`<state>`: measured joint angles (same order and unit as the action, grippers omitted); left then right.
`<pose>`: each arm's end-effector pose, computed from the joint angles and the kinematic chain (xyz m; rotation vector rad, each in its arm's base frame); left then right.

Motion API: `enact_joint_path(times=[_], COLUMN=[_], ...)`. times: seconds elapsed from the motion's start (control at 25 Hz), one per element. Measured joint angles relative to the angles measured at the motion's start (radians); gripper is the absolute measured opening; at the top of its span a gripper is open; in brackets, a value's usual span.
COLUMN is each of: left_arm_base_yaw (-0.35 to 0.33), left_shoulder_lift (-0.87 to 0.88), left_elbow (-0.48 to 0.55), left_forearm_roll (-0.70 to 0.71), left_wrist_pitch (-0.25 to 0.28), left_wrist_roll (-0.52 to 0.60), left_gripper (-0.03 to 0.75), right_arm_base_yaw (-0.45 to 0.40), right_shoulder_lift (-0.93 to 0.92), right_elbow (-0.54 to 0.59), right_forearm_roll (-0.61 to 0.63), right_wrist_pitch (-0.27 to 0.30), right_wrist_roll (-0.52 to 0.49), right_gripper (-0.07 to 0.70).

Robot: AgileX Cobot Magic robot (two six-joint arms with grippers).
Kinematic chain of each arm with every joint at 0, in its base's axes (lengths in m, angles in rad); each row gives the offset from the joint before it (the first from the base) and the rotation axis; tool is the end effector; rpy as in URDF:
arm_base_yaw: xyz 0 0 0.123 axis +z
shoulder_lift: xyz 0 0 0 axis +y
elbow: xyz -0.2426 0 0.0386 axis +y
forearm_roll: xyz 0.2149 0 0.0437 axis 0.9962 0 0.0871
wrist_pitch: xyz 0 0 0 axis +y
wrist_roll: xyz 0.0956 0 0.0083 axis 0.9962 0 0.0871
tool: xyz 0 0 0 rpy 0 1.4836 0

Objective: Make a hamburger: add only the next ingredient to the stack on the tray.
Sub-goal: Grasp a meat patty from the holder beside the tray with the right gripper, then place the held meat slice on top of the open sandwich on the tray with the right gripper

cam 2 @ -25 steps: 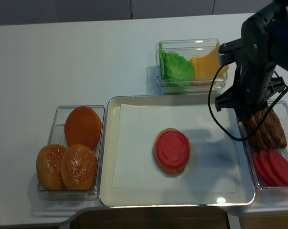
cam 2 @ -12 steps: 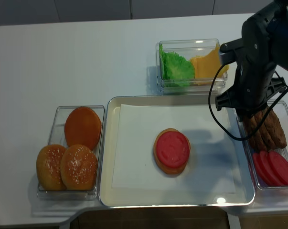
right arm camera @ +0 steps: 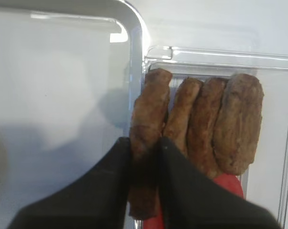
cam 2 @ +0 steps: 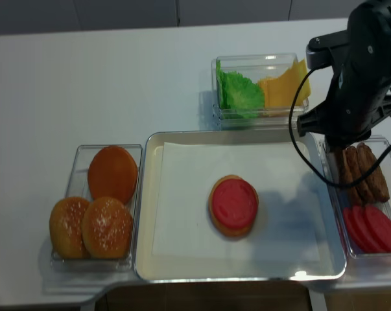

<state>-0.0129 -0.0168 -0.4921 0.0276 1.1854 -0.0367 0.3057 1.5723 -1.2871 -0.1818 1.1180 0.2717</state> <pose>0.0029 0.0024 0.2470 -0.0293 2.1596 0.0050 0.2735 0.0700 0.2555 -0.1319 2.8428 -0.1337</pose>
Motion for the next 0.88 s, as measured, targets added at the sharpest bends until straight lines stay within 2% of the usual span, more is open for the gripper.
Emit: enact_joint_path(times=[0.6, 0.72, 0.88], left_arm_base_yaw=[0.0, 0.0, 0.0], left_shoulder_lift=[0.0, 0.0, 0.0], left_elbow=[0.0, 0.0, 0.0], left_forearm_roll=[0.0, 0.0, 0.0], left_wrist_pitch=[0.0, 0.0, 0.0], left_wrist_roll=[0.0, 0.0, 0.0], left_gripper=[0.349, 0.349, 0.349], right_arm_base_yaw=[0.008, 0.063, 0.183], right_shoulder_lift=[-0.225, -0.237, -0.237], right_elbow=[0.0, 0.0, 0.0], right_forearm_roll=[0.066, 0.053, 0.011], right_wrist_pitch=[0.029, 0.037, 0.033], right_wrist_roll=[0.0, 0.003, 0.055], right_gripper=[0.133, 0.133, 0.132])
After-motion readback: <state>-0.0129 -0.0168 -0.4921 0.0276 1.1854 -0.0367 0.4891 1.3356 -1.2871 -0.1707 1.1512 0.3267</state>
